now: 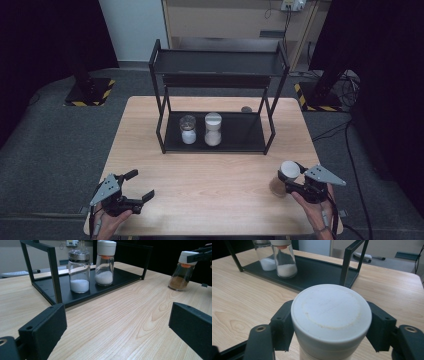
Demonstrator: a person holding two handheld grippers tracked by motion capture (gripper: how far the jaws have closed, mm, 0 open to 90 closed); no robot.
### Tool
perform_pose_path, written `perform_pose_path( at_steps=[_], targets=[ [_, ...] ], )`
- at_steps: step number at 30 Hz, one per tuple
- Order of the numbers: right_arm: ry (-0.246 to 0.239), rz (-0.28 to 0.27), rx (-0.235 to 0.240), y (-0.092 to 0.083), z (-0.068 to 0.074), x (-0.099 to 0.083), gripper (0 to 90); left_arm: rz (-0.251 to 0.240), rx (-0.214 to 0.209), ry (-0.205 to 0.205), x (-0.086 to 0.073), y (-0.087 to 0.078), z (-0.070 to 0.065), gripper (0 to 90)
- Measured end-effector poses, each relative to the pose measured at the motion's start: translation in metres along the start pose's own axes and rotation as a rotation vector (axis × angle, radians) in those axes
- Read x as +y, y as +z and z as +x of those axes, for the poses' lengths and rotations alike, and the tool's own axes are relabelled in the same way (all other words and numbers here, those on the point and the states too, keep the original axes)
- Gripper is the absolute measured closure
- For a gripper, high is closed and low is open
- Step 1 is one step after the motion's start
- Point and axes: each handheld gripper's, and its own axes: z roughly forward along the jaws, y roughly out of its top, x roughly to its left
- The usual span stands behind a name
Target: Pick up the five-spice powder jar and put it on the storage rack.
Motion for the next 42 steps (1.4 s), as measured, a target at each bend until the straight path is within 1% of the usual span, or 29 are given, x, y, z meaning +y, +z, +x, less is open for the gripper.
perform_pose_path(
  at_steps=[5, 12, 16, 21, 36, 42],
  targets=[
    [0.003, 0.013, 0.002, -0.001, 0.000, 0.003, 34.0, 0.000, 0.000, -0.001, 0.000, 0.000, 0.000, 0.4],
    [-0.016, 0.027, 0.026, 0.003, -0.001, 0.010, 34.0, 0.001, -0.001, -0.001, 0.000, 0.000, 0.000, 0.4],
    [-0.022, 0.024, 0.054, 0.006, -0.002, 0.015, 34.0, 0.000, -0.001, -0.001, 0.000, 0.000, 0.000, 0.4],
    [-0.042, 0.023, 0.091, 0.012, -0.002, 0.027, 34.0, -0.001, 0.000, -0.004, 0.000, 0.001, 0.000, 0.4],
    [-0.102, 0.037, 0.218, 0.039, 0.004, 0.069, 34.1, -0.001, -0.003, -0.008, -0.001, 0.000, 0.001, 0.4],
    [-0.109, 0.041, 0.254, 0.051, 0.007, 0.083, 34.0, 0.000, -0.006, -0.007, -0.001, 0.000, 0.001, 0.5]
  ],
)
